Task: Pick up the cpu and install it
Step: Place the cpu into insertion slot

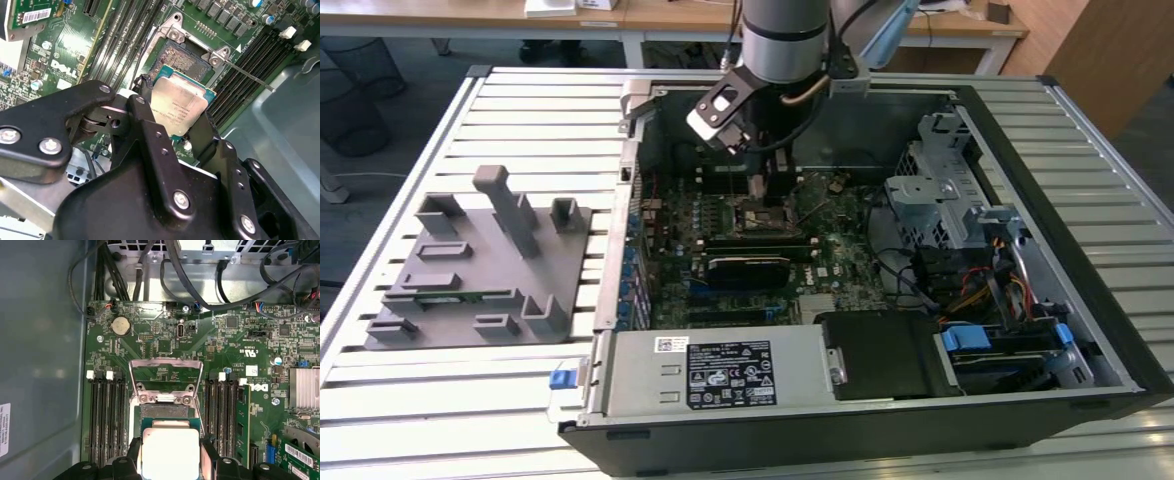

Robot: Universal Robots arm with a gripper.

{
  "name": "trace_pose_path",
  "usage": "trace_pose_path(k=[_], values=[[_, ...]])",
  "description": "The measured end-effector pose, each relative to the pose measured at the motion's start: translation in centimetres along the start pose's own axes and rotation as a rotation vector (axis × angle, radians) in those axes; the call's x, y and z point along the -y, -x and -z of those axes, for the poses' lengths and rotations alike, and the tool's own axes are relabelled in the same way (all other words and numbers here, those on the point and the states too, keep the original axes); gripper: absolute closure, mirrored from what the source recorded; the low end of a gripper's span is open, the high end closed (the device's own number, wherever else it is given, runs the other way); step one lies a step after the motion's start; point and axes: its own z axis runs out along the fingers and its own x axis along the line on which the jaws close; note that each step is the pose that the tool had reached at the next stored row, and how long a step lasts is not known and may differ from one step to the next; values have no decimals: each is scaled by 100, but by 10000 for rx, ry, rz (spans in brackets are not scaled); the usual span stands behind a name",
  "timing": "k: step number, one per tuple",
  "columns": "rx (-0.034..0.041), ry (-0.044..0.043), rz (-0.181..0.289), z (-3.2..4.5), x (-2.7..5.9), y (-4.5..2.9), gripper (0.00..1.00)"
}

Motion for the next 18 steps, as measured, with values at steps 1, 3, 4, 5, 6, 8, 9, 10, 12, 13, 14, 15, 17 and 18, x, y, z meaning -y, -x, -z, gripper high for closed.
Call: trace_pose_path(k=[1,3,4,5,6,8,9,10,12,13,14,15,17,18], values=[[1,1,-45,-5,0,-1,46],[4,5,-137,-15,0,-2,46],[6,6,-179,-20,0,-2,46],[7,7,-218,-24,1,-2,46],[9,8,-259,-29,1,-2,46],[13,12,-374,-41,1,-4,46],[15,14,-444,-49,2,-5,46],[18,14,-491,-59,2,-7,46],[16,16,-484,-89,3,-7,46],[12,13,-381,-102,4,-8,46],[7,7,-207,-113,5,-7,46],[0,1,-12,-125,5,-7,46],[-11,-10,339,-166,5,-10,46],[-14,-10,340,-183,6,-12,46]])
